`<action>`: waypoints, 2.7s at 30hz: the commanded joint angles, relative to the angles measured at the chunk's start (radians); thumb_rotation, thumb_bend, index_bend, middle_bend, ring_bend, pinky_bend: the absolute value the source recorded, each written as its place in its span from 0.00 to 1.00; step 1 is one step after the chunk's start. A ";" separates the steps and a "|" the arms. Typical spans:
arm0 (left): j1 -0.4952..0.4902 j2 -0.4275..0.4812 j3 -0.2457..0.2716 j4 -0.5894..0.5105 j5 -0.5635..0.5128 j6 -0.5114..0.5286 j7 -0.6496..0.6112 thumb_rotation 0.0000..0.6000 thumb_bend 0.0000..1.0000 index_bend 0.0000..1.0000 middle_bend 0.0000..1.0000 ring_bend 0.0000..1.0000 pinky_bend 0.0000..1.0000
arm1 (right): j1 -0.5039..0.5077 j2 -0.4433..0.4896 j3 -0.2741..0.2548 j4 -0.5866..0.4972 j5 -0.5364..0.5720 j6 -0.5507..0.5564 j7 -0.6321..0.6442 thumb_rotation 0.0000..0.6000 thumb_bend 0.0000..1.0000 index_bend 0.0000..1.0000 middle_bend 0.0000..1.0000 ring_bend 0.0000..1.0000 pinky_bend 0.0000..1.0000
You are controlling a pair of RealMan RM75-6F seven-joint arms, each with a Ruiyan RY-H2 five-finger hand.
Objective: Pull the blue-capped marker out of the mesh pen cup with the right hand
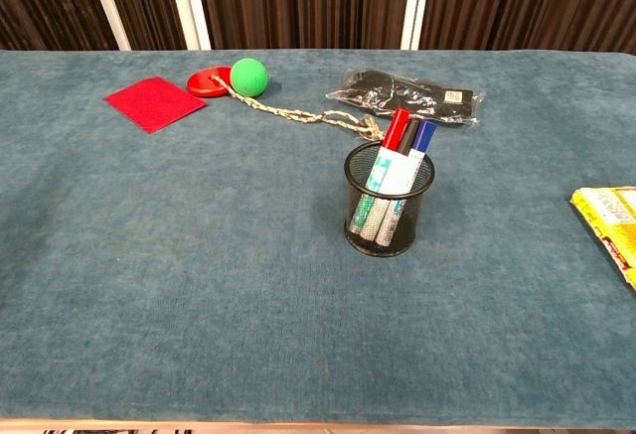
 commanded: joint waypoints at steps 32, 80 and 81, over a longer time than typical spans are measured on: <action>-0.001 -0.001 -0.002 -0.002 -0.020 -0.013 0.003 1.00 0.54 0.18 0.00 0.00 0.01 | 0.047 0.089 0.018 -0.101 0.041 -0.164 0.276 1.00 0.18 0.00 0.00 0.00 0.17; -0.007 0.005 -0.006 -0.014 -0.050 -0.040 -0.010 1.00 0.54 0.18 0.00 0.00 0.01 | 0.709 -0.033 0.206 -0.159 0.898 -0.860 0.454 1.00 0.46 0.40 0.00 0.00 0.17; -0.007 0.005 -0.006 -0.014 -0.050 -0.040 -0.011 1.00 0.54 0.18 0.00 0.00 0.01 | 0.714 -0.038 0.205 -0.159 0.909 -0.857 0.446 1.00 0.46 0.40 0.00 0.00 0.17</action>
